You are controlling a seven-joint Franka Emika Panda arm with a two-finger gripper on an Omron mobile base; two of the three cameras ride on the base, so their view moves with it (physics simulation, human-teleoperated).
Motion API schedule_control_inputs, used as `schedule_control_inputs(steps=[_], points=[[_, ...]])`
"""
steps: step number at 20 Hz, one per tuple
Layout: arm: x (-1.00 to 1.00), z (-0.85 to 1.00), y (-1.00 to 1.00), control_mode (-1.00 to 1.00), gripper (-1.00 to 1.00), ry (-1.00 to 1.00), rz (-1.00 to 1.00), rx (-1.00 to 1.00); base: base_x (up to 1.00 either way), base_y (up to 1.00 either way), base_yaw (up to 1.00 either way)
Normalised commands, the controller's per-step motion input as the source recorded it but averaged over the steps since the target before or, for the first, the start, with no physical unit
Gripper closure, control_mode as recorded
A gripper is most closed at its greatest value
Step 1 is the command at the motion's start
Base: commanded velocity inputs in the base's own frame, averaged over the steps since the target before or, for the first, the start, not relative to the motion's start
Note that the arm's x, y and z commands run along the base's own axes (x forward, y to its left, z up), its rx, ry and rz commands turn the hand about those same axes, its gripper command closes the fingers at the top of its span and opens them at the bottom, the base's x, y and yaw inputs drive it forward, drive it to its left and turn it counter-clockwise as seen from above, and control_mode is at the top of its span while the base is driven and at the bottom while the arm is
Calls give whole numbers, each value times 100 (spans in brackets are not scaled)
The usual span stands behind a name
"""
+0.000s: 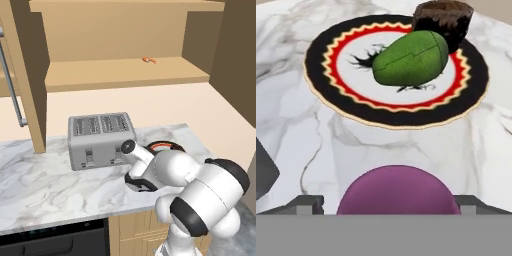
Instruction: Pick the avocado and bread from the counter and place them on the plate. Then pick the jam from the cabinet and place it next to the plate. Lastly close the cabinet door.
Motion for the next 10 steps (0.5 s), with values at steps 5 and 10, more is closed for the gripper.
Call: schedule_control_inputs(steps=[5, 10], points=[[-28, -2, 27, -100, -100, 3, 0, 0, 0, 0, 0], [-39, -1, 25, -100, -100, 2, 0, 0, 0, 0, 0]])
